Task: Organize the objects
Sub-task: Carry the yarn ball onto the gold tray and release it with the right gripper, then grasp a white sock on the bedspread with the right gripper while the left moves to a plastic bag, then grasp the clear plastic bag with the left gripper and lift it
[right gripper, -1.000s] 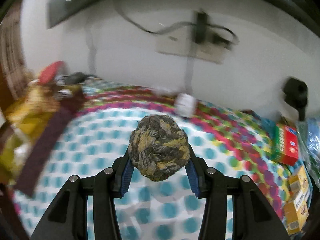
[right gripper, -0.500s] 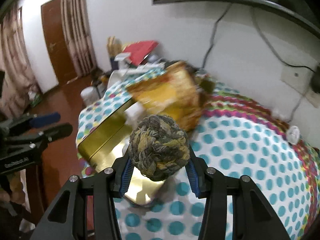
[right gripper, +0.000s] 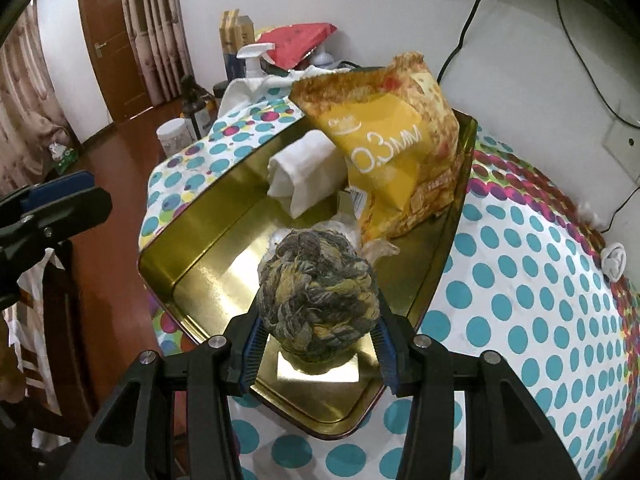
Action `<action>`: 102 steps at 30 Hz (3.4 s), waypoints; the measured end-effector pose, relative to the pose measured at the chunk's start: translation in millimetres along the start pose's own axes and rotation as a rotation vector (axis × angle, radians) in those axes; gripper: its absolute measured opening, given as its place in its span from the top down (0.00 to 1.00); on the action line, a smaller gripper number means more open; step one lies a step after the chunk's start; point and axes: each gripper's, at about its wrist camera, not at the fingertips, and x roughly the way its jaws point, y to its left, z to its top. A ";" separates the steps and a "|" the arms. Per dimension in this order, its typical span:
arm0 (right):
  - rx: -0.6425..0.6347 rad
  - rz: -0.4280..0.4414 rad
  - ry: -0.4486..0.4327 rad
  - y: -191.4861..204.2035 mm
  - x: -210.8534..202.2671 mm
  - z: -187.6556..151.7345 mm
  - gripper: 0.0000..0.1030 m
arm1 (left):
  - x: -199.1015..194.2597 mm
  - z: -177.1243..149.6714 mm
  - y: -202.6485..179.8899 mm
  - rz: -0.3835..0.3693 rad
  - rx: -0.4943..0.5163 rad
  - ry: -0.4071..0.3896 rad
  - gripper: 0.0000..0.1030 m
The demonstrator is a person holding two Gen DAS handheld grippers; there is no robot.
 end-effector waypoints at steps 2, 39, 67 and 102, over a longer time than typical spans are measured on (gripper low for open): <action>-0.005 -0.012 0.008 1.9 1.9 0.2 0.56 | 3.0 -0.3 -0.5 -0.005 0.002 0.006 0.47; 0.222 -0.256 -0.169 -142.8 -54.1 -43.8 0.26 | 20.2 7.7 -99.5 -0.078 0.145 0.061 0.47; 0.428 -0.425 -0.041 -363.8 43.7 3.8 0.69 | 132.1 8.7 -280.0 -0.252 0.397 0.177 0.47; 0.443 -0.315 -0.057 -337.0 -20.7 -83.6 0.66 | 332.5 151.3 -409.3 -0.258 0.522 0.214 0.35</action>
